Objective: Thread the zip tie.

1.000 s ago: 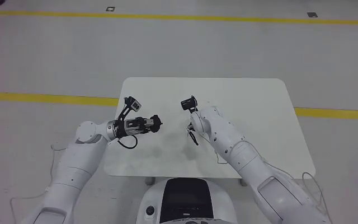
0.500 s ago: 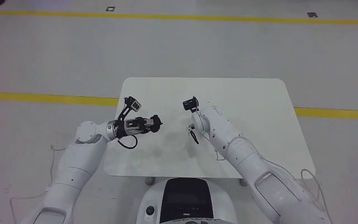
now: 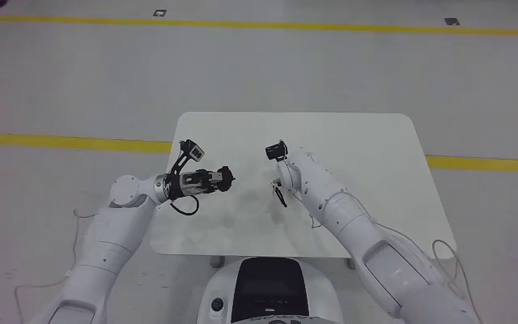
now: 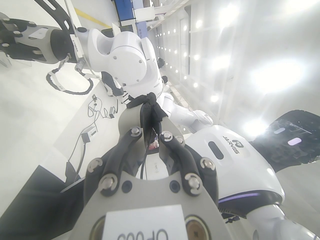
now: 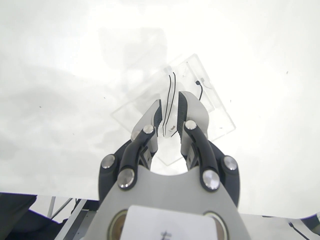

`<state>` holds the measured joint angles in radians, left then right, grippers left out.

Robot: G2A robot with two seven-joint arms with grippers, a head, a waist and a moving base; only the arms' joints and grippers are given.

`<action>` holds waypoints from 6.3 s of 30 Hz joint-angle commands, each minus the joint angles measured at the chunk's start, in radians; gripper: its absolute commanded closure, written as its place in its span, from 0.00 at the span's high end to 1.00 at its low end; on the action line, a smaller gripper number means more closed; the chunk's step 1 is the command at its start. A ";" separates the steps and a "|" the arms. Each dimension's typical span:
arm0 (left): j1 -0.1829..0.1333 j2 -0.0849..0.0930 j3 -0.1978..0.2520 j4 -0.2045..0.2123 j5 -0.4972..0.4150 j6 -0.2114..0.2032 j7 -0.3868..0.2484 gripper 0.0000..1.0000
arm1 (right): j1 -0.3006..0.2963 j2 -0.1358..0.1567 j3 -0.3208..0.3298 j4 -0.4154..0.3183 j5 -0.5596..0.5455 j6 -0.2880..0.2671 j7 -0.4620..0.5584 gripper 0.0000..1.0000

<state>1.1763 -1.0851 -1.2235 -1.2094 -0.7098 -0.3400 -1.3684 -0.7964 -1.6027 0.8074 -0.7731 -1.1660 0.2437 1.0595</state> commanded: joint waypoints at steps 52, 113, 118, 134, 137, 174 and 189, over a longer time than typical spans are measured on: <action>0.000 0.000 0.000 0.000 0.000 0.000 0.000 0.00 | 0.078 -0.082 -0.026 0.203 -0.008 0.025 -0.029 0.04; 0.000 0.000 0.000 0.000 0.000 0.000 0.000 0.00 | -0.347 0.068 0.312 -0.613 -0.145 -0.035 -0.011 0.00; 0.000 0.000 0.000 0.000 0.000 0.000 0.000 0.00 | -0.347 0.068 0.312 -0.613 -0.145 -0.035 -0.011 0.00; 0.000 0.000 0.000 0.000 0.000 0.000 0.000 0.00 | -0.539 0.084 0.525 -0.847 0.360 -0.177 -0.289 0.00; 0.000 0.000 0.000 0.000 0.000 0.000 0.000 0.00 | -0.585 0.088 0.544 -0.895 0.433 -0.218 -0.337 0.00; -0.020 -0.047 -0.012 -0.051 0.213 0.000 0.187 0.00 | -0.739 0.078 0.412 -1.005 0.565 -0.276 -0.938 0.00; -0.014 -0.067 0.025 -0.026 0.177 0.000 0.238 0.00 | -0.753 0.070 0.335 -0.955 0.465 -0.295 -1.173 0.00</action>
<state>1.1670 -1.1487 -1.2031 -1.2466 -0.5287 -0.3400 -1.1277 -1.5519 -1.5321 1.1511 -1.7342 -0.6929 -0.0547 -0.0960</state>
